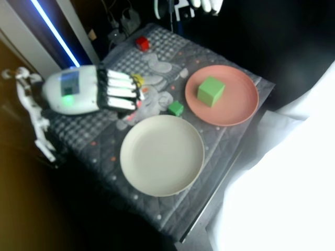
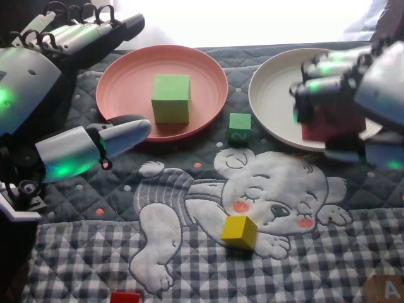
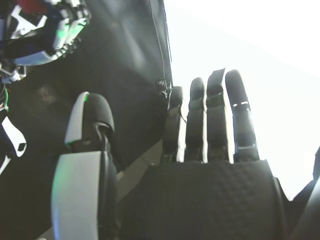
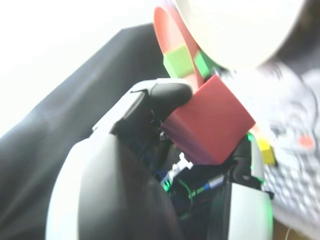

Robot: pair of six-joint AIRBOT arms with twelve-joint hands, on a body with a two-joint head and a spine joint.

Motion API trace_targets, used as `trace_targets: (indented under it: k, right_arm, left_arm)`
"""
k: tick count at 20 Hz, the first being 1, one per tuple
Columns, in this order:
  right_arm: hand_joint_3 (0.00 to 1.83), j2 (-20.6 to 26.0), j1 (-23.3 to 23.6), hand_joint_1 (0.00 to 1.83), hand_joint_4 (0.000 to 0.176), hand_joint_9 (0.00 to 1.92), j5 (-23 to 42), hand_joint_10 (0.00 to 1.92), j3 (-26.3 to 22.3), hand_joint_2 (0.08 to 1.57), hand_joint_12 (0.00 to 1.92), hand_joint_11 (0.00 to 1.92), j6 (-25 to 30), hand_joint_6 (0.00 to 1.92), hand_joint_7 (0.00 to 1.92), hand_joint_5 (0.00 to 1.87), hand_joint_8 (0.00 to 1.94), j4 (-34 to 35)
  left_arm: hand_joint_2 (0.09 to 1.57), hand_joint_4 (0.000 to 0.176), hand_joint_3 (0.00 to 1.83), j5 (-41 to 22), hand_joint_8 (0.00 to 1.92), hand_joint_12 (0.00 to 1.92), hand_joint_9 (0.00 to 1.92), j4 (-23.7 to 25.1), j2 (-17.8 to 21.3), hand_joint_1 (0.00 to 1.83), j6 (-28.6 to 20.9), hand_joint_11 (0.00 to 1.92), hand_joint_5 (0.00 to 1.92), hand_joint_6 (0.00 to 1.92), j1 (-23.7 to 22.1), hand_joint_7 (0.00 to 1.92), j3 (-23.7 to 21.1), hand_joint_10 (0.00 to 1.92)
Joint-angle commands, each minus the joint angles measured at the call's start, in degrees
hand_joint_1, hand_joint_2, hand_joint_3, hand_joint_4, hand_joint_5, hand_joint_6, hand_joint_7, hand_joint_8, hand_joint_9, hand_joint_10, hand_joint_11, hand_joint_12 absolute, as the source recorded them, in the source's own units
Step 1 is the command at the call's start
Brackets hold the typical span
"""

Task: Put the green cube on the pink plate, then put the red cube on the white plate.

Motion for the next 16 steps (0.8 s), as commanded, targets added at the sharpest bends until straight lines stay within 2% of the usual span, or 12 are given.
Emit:
trace_targets:
  k: [1, 2, 4, 5, 6, 8, 9, 10, 11, 14, 15, 16]
  right_arm:
    - [0.0, -0.4, 1.1, 1.33, 0.0, 0.67, -4.9, 1.62, 0.8, 1.25, 1.79, 0.56, -0.1, 1.31, 0.69, 0.72, 1.46, 1.5]
    - [0.0, -1.5, 1.7, 1.33, 0.0, 0.68, -4.5, 1.61, 2.6, 1.25, 1.8, 0.55, -0.1, 1.32, 0.68, 0.73, 1.43, 1.5]
    - [0.0, -2.9, 3.5, 1.34, 0.0, 0.72, -1.2, 1.57, 5.1, 1.23, 1.78, 0.61, -0.1, 1.26, 0.74, 0.73, 1.4, 1.5]
    - [0.0, -4.0, 3.9, 1.35, 0.0, 0.75, -0.6, 1.52, 6.7, 1.22, 1.71, 0.68, -0.1, 1.24, 0.73, 0.76, 1.4, 1.5]
    - [0.0, -4.9, 4.7, 1.33, 0.0, 0.71, 1.3, 1.57, 8.0, 1.24, 1.76, 0.62, -0.1, 1.25, 0.64, 0.79, 1.43, 1.5]
    - [0.0, -6.8, 6.2, 1.34, 0.0, 0.7, 5.3, 1.56, 10.8, 1.23, 1.72, 0.63, 0.0, 1.2, 0.63, 0.83, 1.45, 1.5]
    - [0.0, -7.1, 6.4, 1.33, 0.0, 0.61, 5.8, 1.7, 11.4, 1.26, 1.88, 0.55, 0.0, 1.13, 0.6, 0.81, 1.56, 1.5]
    - [0.0, -7.9, 7.0, 1.24, 0.0, 0.56, 7.6, 1.8, 12.4, 1.25, 1.91, 0.52, 0.0, 1.02, 0.65, 0.85, 1.67, 1.5]
    - [0.0, -8.2, 7.1, 1.21, 0.0, 0.45, 8.2, 1.82, 12.9, 1.24, 1.92, 0.37, 0.0, 0.99, 0.63, 0.89, 1.69, 1.5]
    - [0.0, -9.4, 7.4, 1.21, 0.0, 0.51, 11.0, 1.9, 14.5, 1.23, 1.92, 0.49, 0.0, 0.95, 0.66, 0.89, 1.69, 1.5]
    - [0.0, -9.5, 7.4, 1.21, 0.0, 0.57, 11.2, 1.82, 14.5, 1.23, 1.92, 0.56, 0.0, 0.97, 0.67, 0.88, 1.68, 1.5]
    - [0.0, -9.5, 7.4, 1.31, 0.0, 0.61, 11.3, 1.79, 14.5, 1.25, 1.92, 0.54, 0.0, 0.96, 0.67, 0.86, 1.58, 1.5]
  left_arm:
    - [1.15, 0.036, 0.0, -7.5, 0.0, 1.32, 0.33, 1.0, -0.1, 0.54, -0.1, 0.0, 0.31, 0.0, -0.5, 0.33, 0.2, 0.0]
    - [1.15, 0.032, 0.0, -7.5, 0.0, 1.32, 0.34, 1.0, -0.2, 0.52, -0.1, 0.0, 0.31, 0.0, -0.5, 0.33, 0.2, 0.0]
    - [1.14, 0.045, 0.0, -7.6, 0.01, 1.29, 0.35, 1.0, -0.5, 0.49, -0.1, 0.0, 0.3, 0.0, -0.7, 0.36, 0.5, 0.01]
    - [1.14, 0.037, 0.0, -7.7, 0.01, 1.29, 0.36, 1.0, -0.8, 0.5, -0.1, 0.0, 0.3, 0.0, -0.7, 0.36, 0.6, 0.01]
    - [1.14, 0.032, 0.0, -7.7, 0.0, 1.31, 0.37, 1.1, -1.0, 0.5, -0.1, 0.0, 0.31, 0.0, -0.7, 0.36, 0.7, 0.01]
    - [1.15, 0.022, 0.0, -7.6, 0.0, 1.32, 0.36, 1.2, -1.1, 0.5, -0.1, 0.0, 0.32, 0.0, -0.7, 0.35, 0.8, 0.01]
    - [1.15, 0.018, 0.0, -7.6, 0.0, 1.34, 0.37, 1.3, -1.1, 0.51, -0.1, 0.0, 0.32, 0.01, -0.7, 0.35, 0.8, 0.01]
    - [1.15, 0.008, 0.0, -7.5, 0.01, 1.35, 0.37, 1.4, -1.1, 0.51, -0.1, 0.0, 0.33, 0.01, -0.8, 0.37, 0.9, 0.01]
    - [1.15, 0.0, 0.0, -7.5, 0.01, 1.38, 0.38, 1.5, -1.1, 0.52, -0.1, 0.0, 0.34, 0.01, -0.8, 0.37, 0.9, 0.01]
    - [1.14, 0.003, 0.0, -7.3, 0.0, 1.32, 0.37, 1.6, -1.3, 0.5, -0.1, 0.0, 0.35, 0.0, -0.8, 0.36, 0.9, 0.0]
    - [1.14, 0.001, 0.0, -7.3, 0.0, 1.31, 0.36, 1.6, -1.2, 0.51, -0.1, 0.0, 0.35, 0.01, -0.8, 0.36, 0.9, 0.0]
    - [1.14, 0.005, 0.0, -7.3, 0.0, 1.3, 0.35, 1.6, -1.2, 0.5, -0.1, 0.0, 0.35, 0.0, -0.8, 0.36, 0.8, 0.0]
